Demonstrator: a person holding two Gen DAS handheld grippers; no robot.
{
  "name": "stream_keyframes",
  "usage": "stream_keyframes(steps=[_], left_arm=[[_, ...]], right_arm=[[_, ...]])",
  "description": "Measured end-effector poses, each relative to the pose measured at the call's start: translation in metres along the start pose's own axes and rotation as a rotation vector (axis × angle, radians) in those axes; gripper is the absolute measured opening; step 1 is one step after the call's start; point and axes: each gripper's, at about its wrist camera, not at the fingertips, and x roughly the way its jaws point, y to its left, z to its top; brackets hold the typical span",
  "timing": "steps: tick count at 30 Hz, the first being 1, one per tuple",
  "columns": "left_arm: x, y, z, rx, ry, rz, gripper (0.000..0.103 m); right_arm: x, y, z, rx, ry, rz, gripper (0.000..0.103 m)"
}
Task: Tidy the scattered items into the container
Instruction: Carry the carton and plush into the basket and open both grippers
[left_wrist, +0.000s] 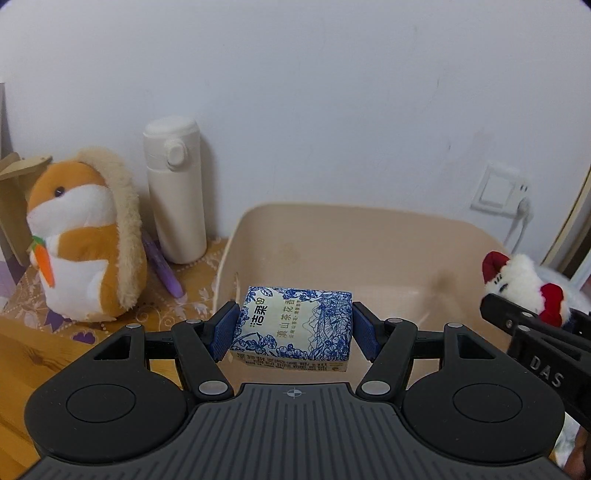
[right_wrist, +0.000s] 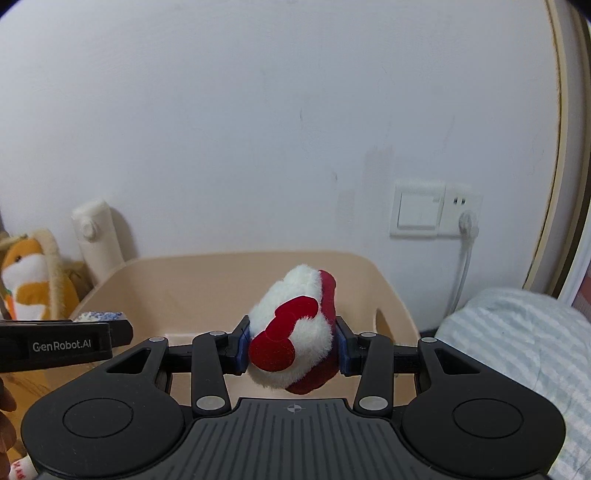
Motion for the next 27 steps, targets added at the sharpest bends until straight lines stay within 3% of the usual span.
stream_keyframes(steps=[5,13,18,20,27], left_arm=[[0.007,-0.009,-0.002,0.078,0.017,0.039,0.066],[0.019,-0.022,-0.003,0.143,0.049,0.055,0.067],[0.016,-0.025,-0.006,0.151,0.038,0.026,0.073],[0.012,-0.024,-0.005,0.138,0.026,0.03,0.076],[-0.017,-0.012,0.003,0.076,-0.015,-0.006,0.084]], right_arm=[[0.023,0.005,-0.002,-0.029,0.099,-0.003,0.04],[0.033,0.01,-0.008,-0.094,0.138,-0.037,0.041],[0.029,0.01,-0.007,-0.107,0.134,-0.042,0.067],[0.025,0.009,-0.006,-0.119,0.118,-0.049,0.072],[-0.003,0.007,-0.002,-0.125,0.08,-0.043,0.076]])
